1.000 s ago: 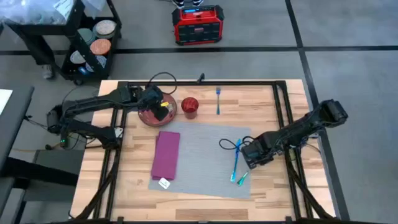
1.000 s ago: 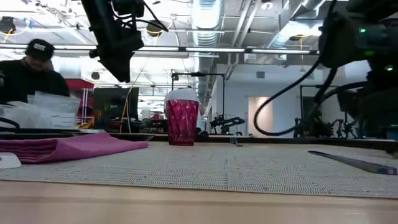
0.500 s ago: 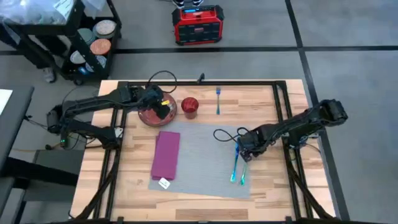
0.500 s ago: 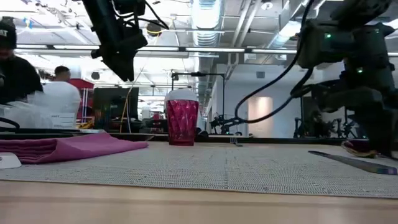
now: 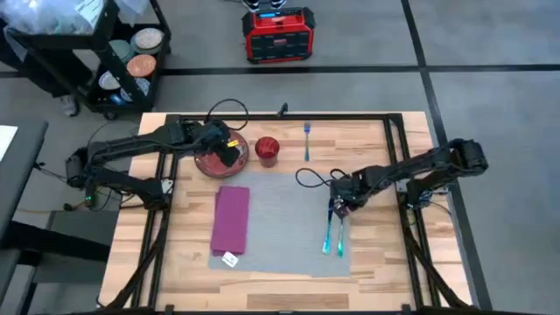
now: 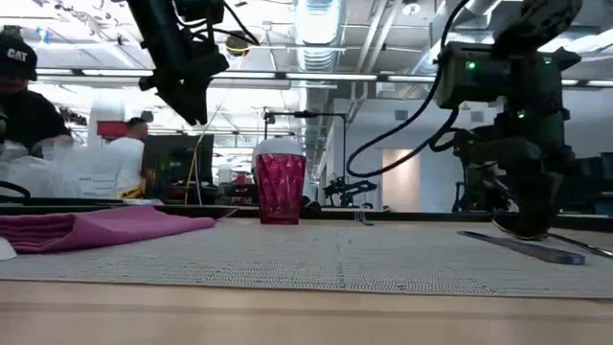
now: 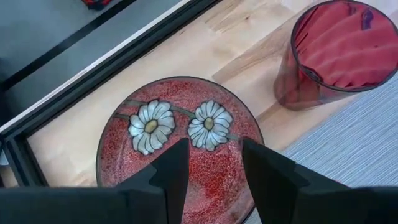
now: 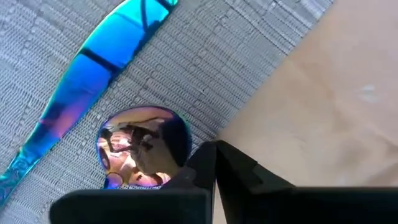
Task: Set table place
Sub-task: Put the blue spoon on the gray place mat beside the blue knife, then put the blue fork on top of the purple napkin
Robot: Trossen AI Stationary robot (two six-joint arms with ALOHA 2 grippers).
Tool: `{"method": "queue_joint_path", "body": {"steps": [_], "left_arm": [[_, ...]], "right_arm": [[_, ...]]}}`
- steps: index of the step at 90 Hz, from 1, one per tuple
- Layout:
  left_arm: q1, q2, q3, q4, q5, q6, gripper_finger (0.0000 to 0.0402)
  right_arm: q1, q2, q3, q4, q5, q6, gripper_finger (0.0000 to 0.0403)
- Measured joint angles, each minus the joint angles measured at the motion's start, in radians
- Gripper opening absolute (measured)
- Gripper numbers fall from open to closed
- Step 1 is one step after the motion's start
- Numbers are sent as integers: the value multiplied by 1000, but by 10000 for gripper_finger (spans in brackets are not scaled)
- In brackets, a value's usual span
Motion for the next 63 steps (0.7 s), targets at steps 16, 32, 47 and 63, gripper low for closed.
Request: {"method": "queue_joint_path", "body": {"steps": [16, 32, 47, 63], "left_arm": [[0, 0, 0, -6, 46, -12, 132], [-12, 0, -7, -26, 56, -75, 132], [11, 1, -37, -29, 7, -61, 132], [69, -9, -11, -75, 6, -45, 135]], "right_arm": [[25, -72, 83, -174, 243, 32, 0], [-50, -174, 144, -44, 345, -75, 0], [-276, -199, 147, 391, 213, -373, 14], [-578, -150, 204, 442, 5, -472, 73]]}}
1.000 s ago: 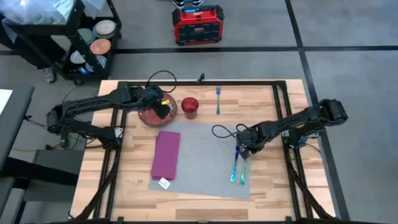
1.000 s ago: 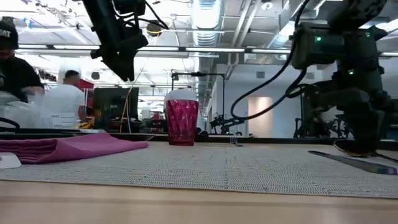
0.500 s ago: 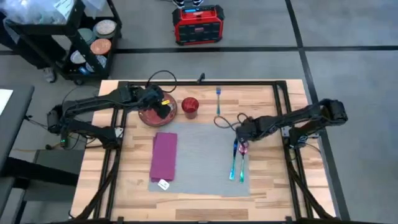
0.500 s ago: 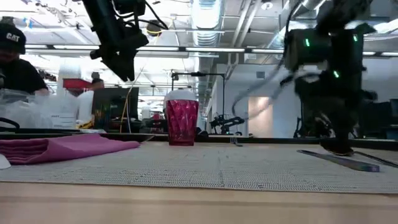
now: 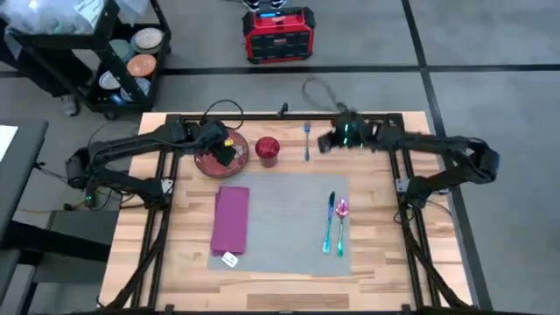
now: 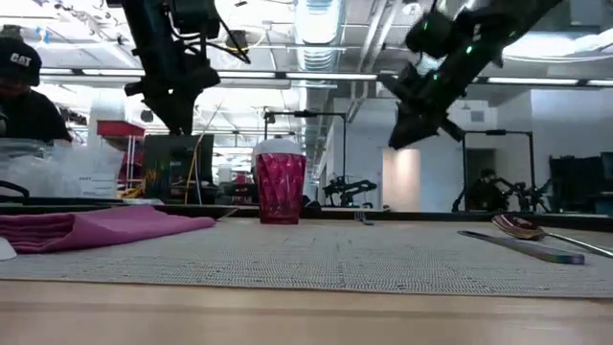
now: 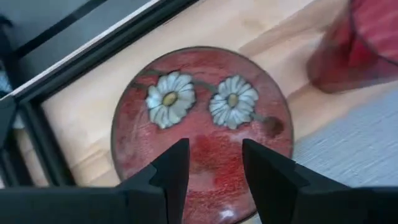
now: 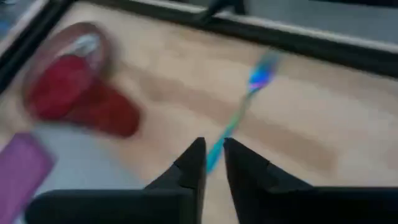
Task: Set table place
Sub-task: Put the blue fork on top of the purple napkin
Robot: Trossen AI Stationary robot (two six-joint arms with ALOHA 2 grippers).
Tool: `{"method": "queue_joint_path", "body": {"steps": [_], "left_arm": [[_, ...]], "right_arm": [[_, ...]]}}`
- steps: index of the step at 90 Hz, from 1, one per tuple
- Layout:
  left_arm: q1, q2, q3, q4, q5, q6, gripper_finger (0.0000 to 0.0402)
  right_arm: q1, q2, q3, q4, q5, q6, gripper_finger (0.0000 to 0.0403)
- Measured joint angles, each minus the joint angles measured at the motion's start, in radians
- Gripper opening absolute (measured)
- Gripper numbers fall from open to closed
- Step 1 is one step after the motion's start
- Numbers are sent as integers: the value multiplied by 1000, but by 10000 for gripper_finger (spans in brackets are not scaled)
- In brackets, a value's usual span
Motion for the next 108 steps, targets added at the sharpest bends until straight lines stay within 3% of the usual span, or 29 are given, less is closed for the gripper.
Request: {"method": "queue_joint_path", "body": {"steps": [14, 28, 43, 65, 81, 108], "left_arm": [[79, -13, 39, -63, 23, 61, 144], [166, -15, 45, -164, 28, 28, 151], [210, -36, 45, -205, 25, 83, 153], [240, -44, 45, -246, 24, 178, 153], [246, -44, 44, -222, 23, 205, 153], [246, -44, -9, -154, 23, 221, 153]], "right_arm": [[-141, 160, 147, -7, -211, -110, 117], [-149, 376, 334, -131, -236, -144, 133], [-129, 536, 439, -264, -263, -142, 134], [-81, 634, 504, -303, -240, -57, 134], [-81, 637, 514, -361, -160, -30, 134], [-93, 654, 513, -370, -163, -23, 134]]}}
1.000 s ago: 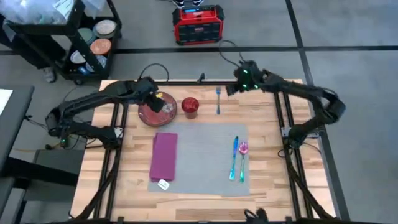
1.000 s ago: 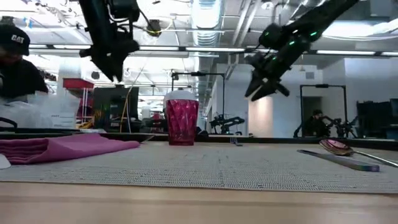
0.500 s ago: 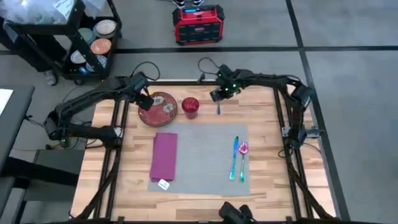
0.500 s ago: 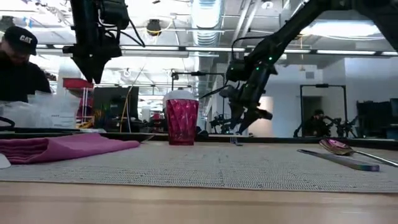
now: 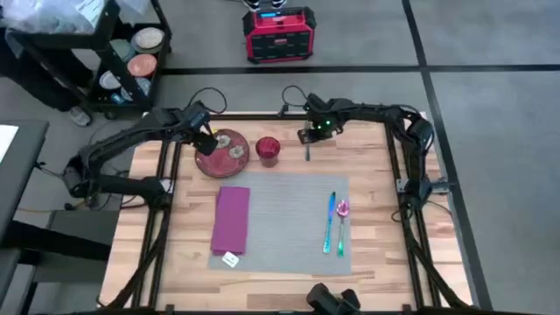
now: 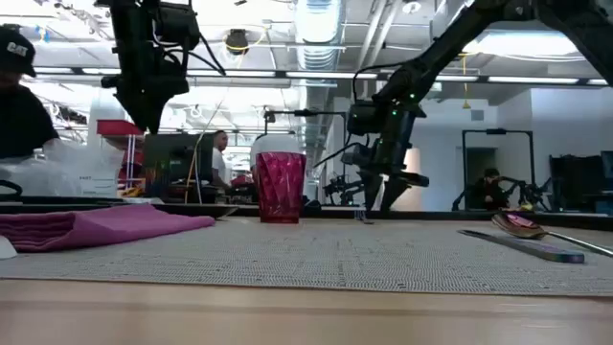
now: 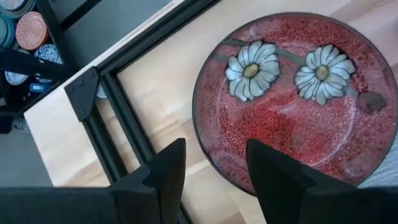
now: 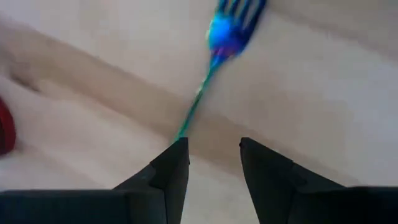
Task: Set table place
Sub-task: Put the blue fork on top of the purple napkin
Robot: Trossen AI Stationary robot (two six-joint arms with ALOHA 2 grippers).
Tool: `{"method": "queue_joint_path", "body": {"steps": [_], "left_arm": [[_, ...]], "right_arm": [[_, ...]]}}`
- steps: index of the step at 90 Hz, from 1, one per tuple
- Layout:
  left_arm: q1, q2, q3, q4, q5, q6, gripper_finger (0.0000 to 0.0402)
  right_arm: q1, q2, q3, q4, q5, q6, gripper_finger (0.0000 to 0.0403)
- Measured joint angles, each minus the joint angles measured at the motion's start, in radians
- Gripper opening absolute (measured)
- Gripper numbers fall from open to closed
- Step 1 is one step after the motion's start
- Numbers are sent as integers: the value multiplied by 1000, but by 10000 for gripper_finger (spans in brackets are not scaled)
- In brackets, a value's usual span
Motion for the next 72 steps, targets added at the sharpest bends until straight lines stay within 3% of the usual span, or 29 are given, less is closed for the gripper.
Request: {"method": "queue_joint_path", "body": {"steps": [28, 49, 72], "left_arm": [[0, 0, -23, 6, 0, -7, 153], [0, 0, -24, 10, 1, 0, 153], [0, 0, -24, 33, 1, 27, 153]], "right_arm": [[-2, 44, 32, 28, -33, 30, 134], [20, 181, 218, -125, -62, 44, 127], [36, 242, 348, -266, -28, 3, 10]]}}
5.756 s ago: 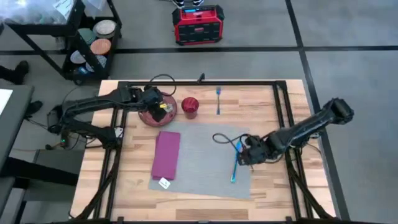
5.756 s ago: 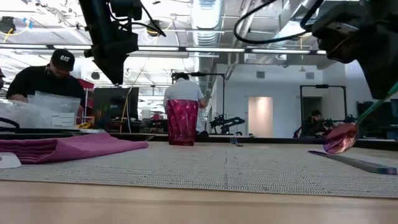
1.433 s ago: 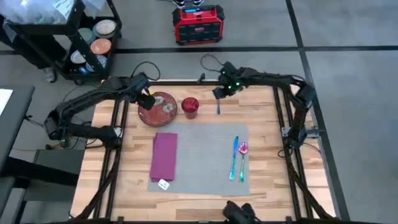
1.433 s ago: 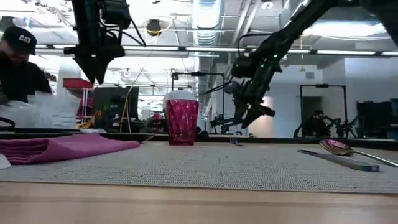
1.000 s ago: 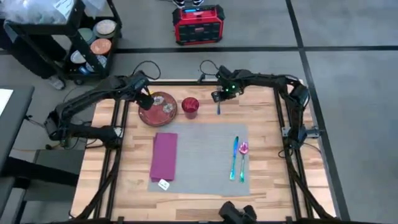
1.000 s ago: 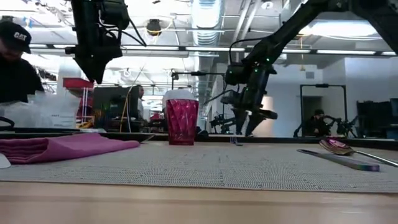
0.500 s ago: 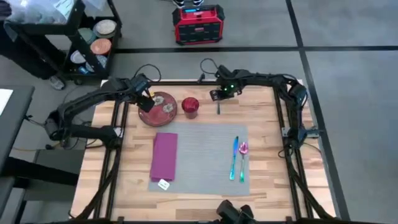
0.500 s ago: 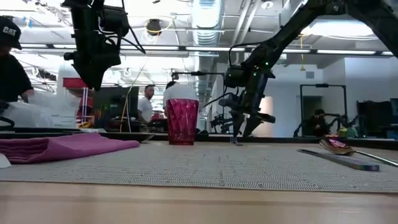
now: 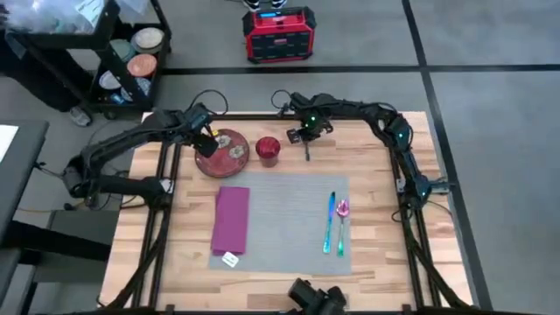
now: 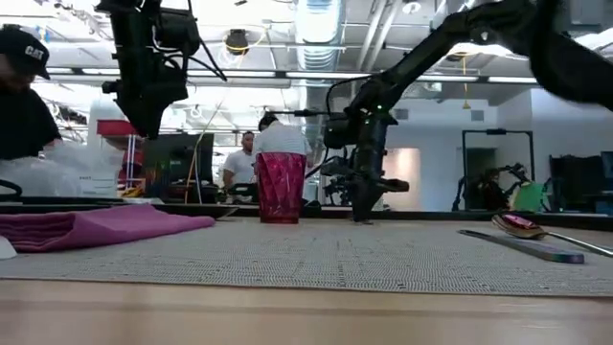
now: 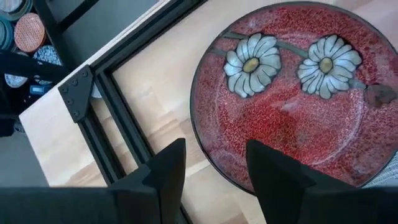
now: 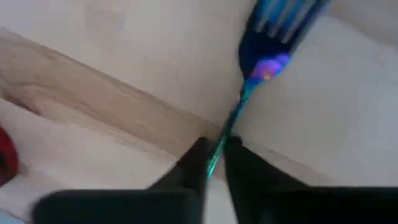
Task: Set table place
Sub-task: Put the blue fork on top of the purple napkin
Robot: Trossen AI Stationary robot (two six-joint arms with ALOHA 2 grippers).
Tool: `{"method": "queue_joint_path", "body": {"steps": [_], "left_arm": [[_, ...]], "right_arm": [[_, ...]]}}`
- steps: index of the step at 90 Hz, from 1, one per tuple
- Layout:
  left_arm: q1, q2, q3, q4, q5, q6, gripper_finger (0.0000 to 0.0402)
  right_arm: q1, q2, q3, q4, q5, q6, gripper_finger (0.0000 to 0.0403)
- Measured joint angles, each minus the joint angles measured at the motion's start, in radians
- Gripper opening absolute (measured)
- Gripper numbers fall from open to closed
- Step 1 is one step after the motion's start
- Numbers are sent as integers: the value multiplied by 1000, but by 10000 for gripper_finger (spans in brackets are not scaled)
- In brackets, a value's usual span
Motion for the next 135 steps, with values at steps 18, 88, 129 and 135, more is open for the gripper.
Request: {"method": "queue_joint_path", "body": {"steps": [18, 88, 129, 135], "left_arm": [[0, 0, 0, 10, 0, 42, 153], [1, 0, 0, 107, -2, 168, 153], [3, 0, 0, 67, -2, 153, 153], [2, 0, 0, 67, -2, 143, 153]], "right_arm": [[18, -30, 55, -127, 23, -37, 0], [560, -559, -163, 476, -92, 511, 0], [635, -303, -560, 1512, -226, 966, 0], [647, -259, -540, 1562, -247, 986, 0]]}}
